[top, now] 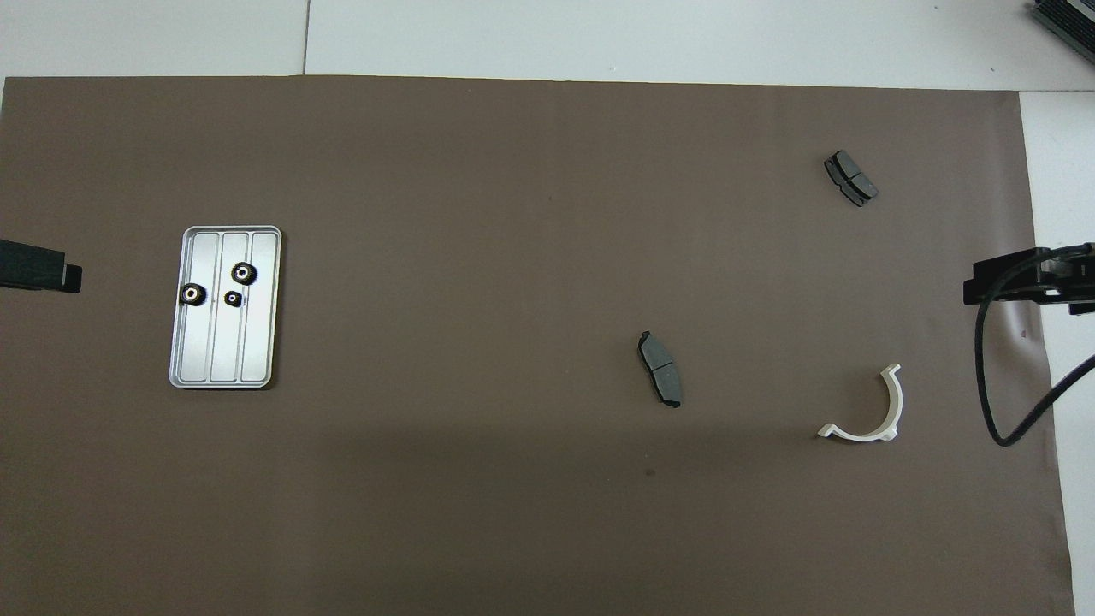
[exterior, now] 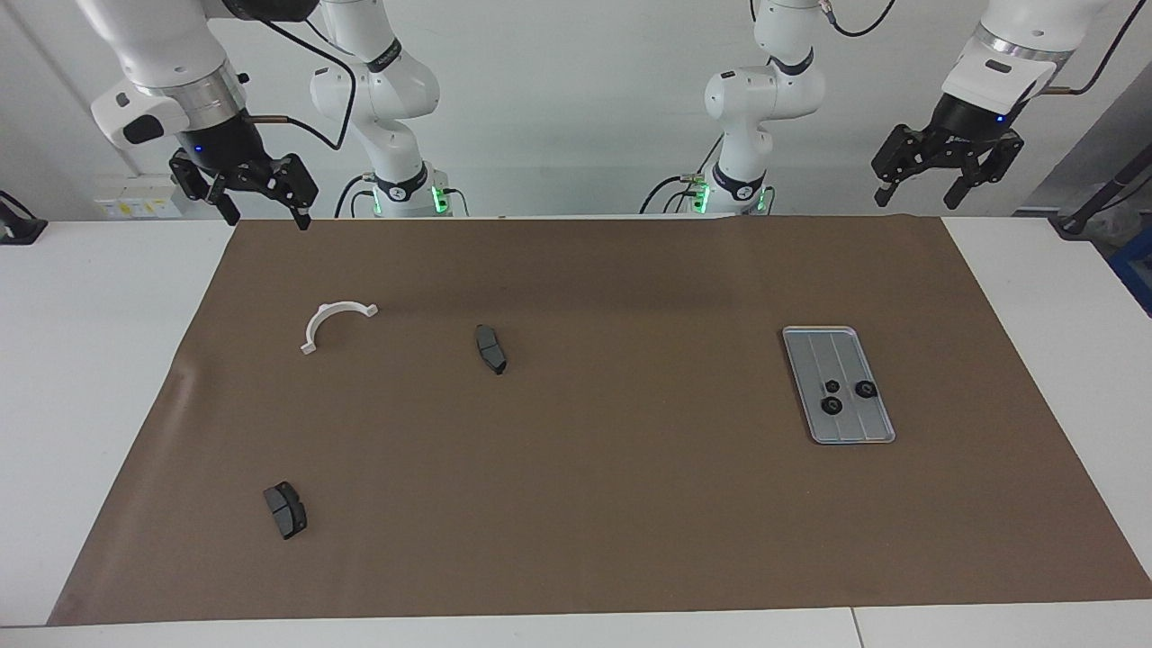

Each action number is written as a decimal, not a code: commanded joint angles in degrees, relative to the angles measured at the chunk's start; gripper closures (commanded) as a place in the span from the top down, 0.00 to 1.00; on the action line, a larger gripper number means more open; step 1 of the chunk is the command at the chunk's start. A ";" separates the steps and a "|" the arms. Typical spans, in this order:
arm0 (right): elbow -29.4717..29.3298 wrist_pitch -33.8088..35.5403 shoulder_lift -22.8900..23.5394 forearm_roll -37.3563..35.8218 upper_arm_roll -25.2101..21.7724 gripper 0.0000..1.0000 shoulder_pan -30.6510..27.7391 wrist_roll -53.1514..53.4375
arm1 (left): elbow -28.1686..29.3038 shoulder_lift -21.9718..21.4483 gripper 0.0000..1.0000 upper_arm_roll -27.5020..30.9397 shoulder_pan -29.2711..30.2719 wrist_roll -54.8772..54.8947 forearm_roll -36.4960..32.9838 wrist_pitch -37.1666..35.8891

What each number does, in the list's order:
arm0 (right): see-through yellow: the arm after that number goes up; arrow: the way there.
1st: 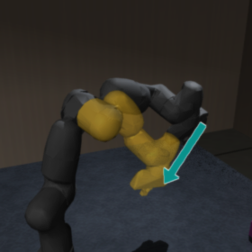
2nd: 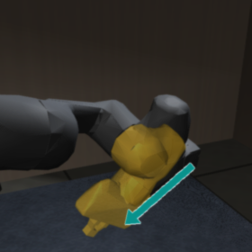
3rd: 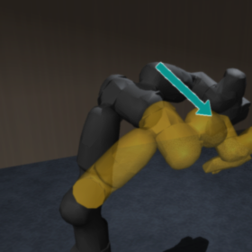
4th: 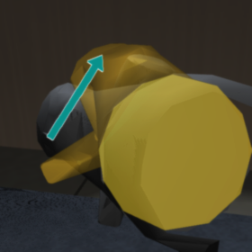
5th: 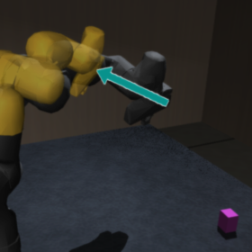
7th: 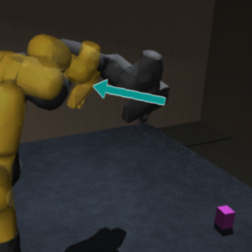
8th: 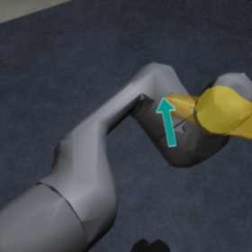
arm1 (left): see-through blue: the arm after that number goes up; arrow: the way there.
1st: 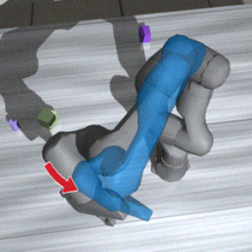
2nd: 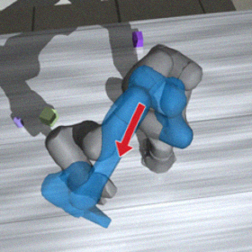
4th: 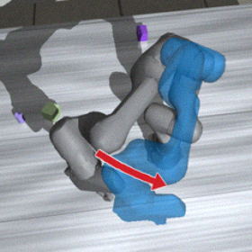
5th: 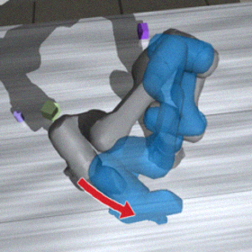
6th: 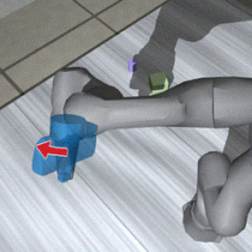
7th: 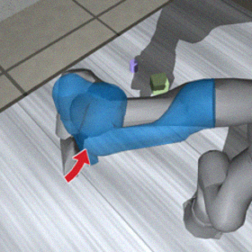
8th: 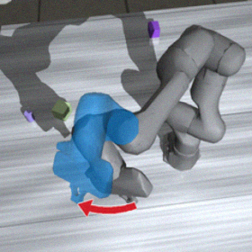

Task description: Place bearing gear from tray to pile

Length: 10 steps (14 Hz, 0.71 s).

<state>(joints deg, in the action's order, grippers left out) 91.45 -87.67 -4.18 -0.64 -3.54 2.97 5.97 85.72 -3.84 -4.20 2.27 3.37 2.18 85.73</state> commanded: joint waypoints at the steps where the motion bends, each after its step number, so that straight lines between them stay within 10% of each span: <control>1: 0.75 0.22 -0.65 0.99 0.29 1.00 -0.33 -1.22 | 0.58 -0.64 1.00 0.33 -0.60 -0.20 -0.33 0.76; 10: 0.75 0.22 -0.65 0.99 0.29 1.00 0.29 -0.96 | 6.10 0.06 1.00 0.77 0.63 -0.64 -0.42 5.31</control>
<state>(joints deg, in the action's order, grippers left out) 91.47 -87.67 -4.18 -0.64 -3.48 3.61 5.97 87.28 -3.09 -3.77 2.54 3.22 2.17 87.05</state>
